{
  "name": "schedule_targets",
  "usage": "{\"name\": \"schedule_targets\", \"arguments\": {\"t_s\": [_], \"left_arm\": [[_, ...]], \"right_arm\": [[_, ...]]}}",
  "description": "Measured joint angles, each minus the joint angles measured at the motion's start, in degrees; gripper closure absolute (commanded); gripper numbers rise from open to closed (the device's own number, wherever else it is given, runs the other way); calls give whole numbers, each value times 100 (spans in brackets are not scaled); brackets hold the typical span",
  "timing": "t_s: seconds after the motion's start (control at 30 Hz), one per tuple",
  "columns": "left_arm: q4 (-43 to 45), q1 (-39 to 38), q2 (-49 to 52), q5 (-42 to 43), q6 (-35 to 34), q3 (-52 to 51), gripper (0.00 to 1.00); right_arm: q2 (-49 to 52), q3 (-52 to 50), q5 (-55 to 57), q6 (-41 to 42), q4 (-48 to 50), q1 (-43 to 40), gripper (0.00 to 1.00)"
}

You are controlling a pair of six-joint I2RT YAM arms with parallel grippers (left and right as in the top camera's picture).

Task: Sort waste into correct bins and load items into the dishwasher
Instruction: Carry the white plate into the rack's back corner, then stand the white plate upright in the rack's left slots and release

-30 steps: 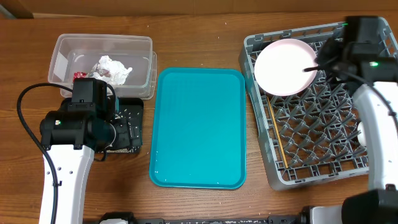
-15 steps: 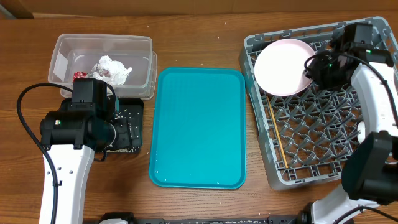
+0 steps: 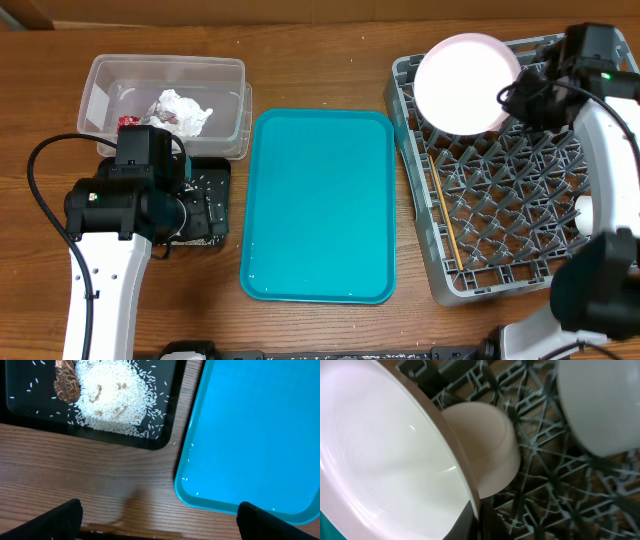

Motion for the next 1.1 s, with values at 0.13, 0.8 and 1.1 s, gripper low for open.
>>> {"name": "schedule_targets", "arguments": {"t_s": [0.13, 0.8, 1.1], "left_arm": [[-2, 0, 0, 0, 0, 0, 0], [-2, 0, 0, 0, 0, 0, 0], [0, 0, 0, 0, 0, 0, 0]], "right_arm": [[-514, 83, 605, -227, -92, 92, 96], [-732, -109, 5552, 1204, -892, 2662, 96], [-728, -901, 5847, 1602, -463, 2931, 96]]}}
